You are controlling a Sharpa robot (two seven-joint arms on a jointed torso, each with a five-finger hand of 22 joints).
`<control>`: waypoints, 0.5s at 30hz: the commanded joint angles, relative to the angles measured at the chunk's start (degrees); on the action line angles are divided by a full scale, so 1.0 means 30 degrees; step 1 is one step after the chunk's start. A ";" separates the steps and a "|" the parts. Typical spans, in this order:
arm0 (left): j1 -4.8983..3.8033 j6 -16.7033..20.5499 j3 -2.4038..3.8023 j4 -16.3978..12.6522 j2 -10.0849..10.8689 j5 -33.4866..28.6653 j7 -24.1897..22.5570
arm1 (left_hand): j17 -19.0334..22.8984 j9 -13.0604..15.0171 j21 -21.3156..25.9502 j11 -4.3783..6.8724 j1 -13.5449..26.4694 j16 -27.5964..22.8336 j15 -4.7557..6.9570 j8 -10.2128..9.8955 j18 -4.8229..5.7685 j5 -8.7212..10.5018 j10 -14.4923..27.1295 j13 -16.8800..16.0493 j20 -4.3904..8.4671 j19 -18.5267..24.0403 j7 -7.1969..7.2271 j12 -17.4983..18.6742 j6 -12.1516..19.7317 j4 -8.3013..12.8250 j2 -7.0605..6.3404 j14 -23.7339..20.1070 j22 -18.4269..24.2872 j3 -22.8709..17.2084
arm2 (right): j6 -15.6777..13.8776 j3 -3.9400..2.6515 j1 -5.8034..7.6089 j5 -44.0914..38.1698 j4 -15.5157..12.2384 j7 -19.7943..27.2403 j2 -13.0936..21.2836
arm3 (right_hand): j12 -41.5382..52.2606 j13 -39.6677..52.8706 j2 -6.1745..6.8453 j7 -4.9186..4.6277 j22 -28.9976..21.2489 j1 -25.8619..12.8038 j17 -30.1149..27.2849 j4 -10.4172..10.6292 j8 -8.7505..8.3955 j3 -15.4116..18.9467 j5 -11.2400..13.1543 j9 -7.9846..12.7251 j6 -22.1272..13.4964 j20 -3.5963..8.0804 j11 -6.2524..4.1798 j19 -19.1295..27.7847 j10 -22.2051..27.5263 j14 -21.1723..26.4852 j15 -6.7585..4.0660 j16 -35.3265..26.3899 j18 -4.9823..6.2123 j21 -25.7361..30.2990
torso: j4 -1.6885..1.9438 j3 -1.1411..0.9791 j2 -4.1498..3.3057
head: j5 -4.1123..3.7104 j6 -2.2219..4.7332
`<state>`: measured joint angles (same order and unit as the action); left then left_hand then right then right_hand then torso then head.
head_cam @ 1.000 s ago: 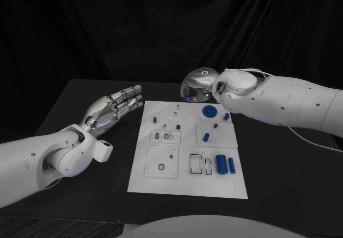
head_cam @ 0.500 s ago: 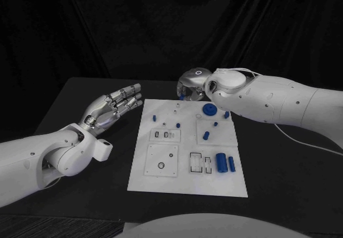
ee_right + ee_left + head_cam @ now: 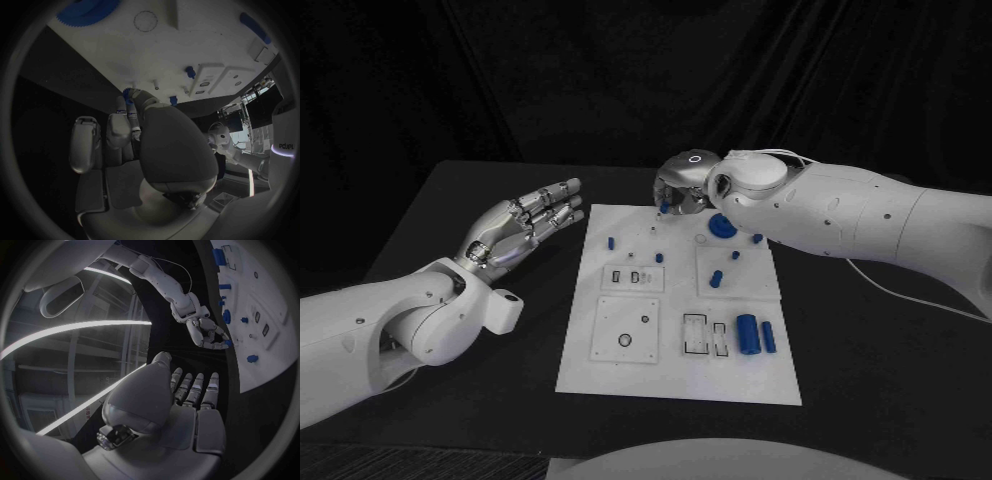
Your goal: Assemble the parts on the task board
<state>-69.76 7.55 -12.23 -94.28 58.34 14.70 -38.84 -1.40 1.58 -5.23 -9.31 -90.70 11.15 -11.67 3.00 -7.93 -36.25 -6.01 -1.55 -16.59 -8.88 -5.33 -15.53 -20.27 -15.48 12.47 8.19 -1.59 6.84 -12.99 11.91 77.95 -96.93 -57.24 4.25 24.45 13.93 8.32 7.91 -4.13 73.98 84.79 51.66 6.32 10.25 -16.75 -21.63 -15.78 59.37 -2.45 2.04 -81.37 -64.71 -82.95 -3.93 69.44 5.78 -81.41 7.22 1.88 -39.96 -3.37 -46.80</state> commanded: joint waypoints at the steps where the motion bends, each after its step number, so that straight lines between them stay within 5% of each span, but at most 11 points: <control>1: -0.0026 -0.0152 0.0018 -0.0001 -0.0086 0.0011 -0.0628 | -0.0265 0.0322 -0.0293 -0.0036 -0.0190 0.0208 0.0058 0.0268 0.0854 -0.0251 0.0081 -0.0270 -0.0087 -0.0168 0.0003 -0.0336 0.0016 0.0061 0.0031 -0.0132 -0.0222 -0.0808 | 0.0185 -0.0013 -0.0105 -0.0020 0.0104 -0.0356 -0.0064 | -0.0232 0.0121 -0.0399 -0.0189 0.0901 -0.0265 0.0214 -0.0021 0.0265 -0.0358 0.0150 -0.1008 0.0214 0.0000 -0.0142 -0.0026 -0.0467 0.0111 0.0011 -0.0075 -0.0747 0.0168 | 0.0023 0.0016 0.0011 | 0.0031 0.0008; 15: -0.0024 -0.0290 0.0018 0.0150 -0.0298 0.0011 -0.0648 | -0.0266 0.0319 -0.0292 -0.0045 -0.0194 0.0209 0.0051 0.0265 0.0863 -0.0254 0.0079 -0.0270 -0.0086 -0.0167 0.0005 -0.0337 0.0026 0.0060 0.0040 -0.0132 -0.0220 -0.0835 | 0.0253 -0.0014 -0.0499 -0.0020 0.0565 -0.0498 -0.0387 | -0.0288 0.0109 -0.0431 -0.0210 0.0887 -0.0292 0.0192 -0.0006 0.0225 -0.0374 0.0182 -0.1016 0.0171 -0.0014 -0.0120 -0.0006 -0.0455 0.0135 0.0030 -0.0091 -0.0742 0.0188 | 0.0091 0.0034 0.0041 | 0.0044 -0.0066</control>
<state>-69.76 7.44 -12.23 -93.80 57.55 14.70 -38.84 -1.40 1.58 -5.23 -9.31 -90.70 11.15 -11.67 3.00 -7.93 -36.25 -6.01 -1.55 -16.59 -8.88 -5.33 -15.53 -20.27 -15.48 12.47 8.19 -1.59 6.84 -12.71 11.79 76.83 -96.86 -55.71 4.02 23.40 13.27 8.31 7.91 -4.72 73.98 84.79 51.66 6.32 10.25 -16.75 -21.62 -17.98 58.76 -2.45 2.07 -81.37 -64.72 -82.94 -3.92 69.44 5.78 -81.41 7.35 1.97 -39.82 -3.18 -47.01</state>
